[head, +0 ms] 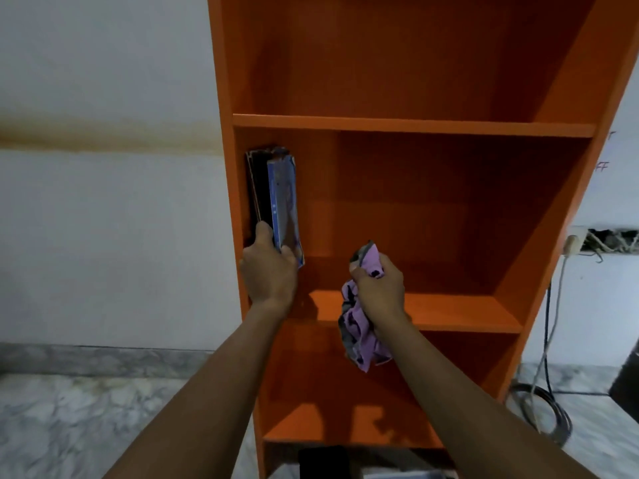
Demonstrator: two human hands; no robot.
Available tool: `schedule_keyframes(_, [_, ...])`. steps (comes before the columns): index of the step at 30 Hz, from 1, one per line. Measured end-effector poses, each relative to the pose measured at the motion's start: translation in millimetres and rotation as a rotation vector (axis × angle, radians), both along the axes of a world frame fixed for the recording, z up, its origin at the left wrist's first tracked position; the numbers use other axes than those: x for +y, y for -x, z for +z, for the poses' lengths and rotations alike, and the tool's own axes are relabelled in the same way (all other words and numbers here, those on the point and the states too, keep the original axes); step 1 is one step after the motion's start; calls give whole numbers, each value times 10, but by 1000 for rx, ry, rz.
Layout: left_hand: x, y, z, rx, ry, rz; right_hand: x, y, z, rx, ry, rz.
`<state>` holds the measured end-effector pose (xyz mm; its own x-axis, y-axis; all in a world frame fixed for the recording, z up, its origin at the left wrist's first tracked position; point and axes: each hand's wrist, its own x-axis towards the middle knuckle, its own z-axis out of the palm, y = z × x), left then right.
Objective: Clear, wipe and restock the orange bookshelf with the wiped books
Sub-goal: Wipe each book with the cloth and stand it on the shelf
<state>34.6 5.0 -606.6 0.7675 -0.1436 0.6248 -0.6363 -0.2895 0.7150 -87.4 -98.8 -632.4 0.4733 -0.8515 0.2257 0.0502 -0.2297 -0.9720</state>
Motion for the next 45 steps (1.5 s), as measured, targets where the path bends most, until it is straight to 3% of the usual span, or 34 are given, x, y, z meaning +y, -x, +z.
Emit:
schedule_keyframes(15, [157, -76, -93, -28, -201, 68, 259, -15, -246, 15, -23, 2])
schedule_keyframes(21, [342, 248, -288, -11, -225, 25, 407, 221, -347, 22, 24, 44])
schedule_keyframes(25, [503, 792, -780, 41, -287, -132, 607, 748, -660, 37, 40, 5])
schedule_keyframes(29, [651, 1491, -1638, 289, -403, -373, 671, 1346, -1374, 191, -100, -128])
schedule_keyframes(32, [721, 1996, -2360, 555, -618, -548, 654, 1881, -1994, 402, -299, -254])
schedule_keyframes(36, [826, 2450, -3220, 934, -758, -585, 680, 2366, -2612, 491, -515, -360])
schedule_keyframes(40, [831, 2554, -3701, 1255, -721, -576, 729, 2545, -2930, 668, -490, -308])
schedule_keyframes(45, [622, 2455, -3961, 1332, -505, -473, 646, 2765, -3393, 906, -271, -125])
